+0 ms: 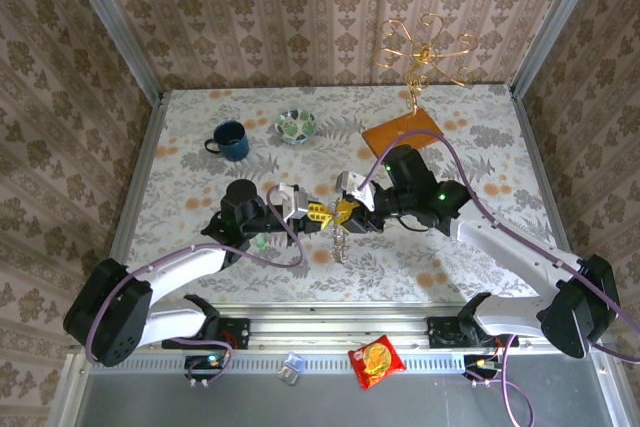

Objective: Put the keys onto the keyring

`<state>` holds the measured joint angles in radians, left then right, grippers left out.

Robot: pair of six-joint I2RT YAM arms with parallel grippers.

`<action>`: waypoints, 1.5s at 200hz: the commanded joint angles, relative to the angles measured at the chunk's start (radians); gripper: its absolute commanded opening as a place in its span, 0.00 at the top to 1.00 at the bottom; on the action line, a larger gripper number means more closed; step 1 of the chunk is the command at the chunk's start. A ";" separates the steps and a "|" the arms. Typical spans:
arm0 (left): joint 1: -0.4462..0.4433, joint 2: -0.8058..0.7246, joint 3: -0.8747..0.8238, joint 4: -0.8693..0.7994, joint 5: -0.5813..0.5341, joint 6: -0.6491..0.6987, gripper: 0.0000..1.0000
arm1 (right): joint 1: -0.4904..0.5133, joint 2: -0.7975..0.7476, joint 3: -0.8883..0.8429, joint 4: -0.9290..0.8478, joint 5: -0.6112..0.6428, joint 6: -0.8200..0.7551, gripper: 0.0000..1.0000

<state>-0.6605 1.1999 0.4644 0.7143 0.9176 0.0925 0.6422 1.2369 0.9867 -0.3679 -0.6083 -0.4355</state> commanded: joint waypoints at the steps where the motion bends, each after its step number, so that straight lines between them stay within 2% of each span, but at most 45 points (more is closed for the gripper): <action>1: -0.010 0.009 -0.001 0.071 0.026 -0.017 1.00 | -0.006 -0.035 0.014 0.034 -0.028 -0.006 0.70; 62: -0.010 0.008 -0.003 0.080 0.030 -0.019 1.00 | -0.029 -0.077 -0.024 0.026 -0.019 -0.005 0.74; 116: -0.010 0.010 0.000 0.086 0.032 -0.022 1.00 | -0.024 -0.046 -0.004 0.061 -0.057 0.011 0.73; 177: -0.010 0.013 0.002 0.092 0.032 -0.025 1.00 | -0.009 -0.003 0.006 0.104 -0.068 0.019 0.77; 206: -0.011 0.018 0.000 0.104 0.035 -0.032 1.00 | -0.003 0.018 0.013 0.121 -0.080 0.026 0.84; 229: -0.010 0.018 -0.001 0.105 0.034 -0.034 1.00 | -0.003 0.029 0.022 0.109 -0.093 0.014 1.00; 247: -0.010 0.011 -0.005 0.096 0.016 -0.030 1.00 | -0.003 0.030 0.037 0.062 -0.082 -0.019 1.00; 267: -0.008 -0.003 -0.009 0.065 -0.015 -0.014 0.82 | -0.003 0.026 0.060 -0.008 -0.056 -0.066 1.00; 300: -0.010 -0.019 0.011 -0.051 -0.037 0.038 0.79 | 0.000 0.045 0.124 -0.145 -0.010 -0.145 1.00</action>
<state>-0.6613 1.2106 0.4564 0.7292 0.8928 0.0845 0.6331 1.2667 1.0409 -0.4034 -0.6449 -0.5030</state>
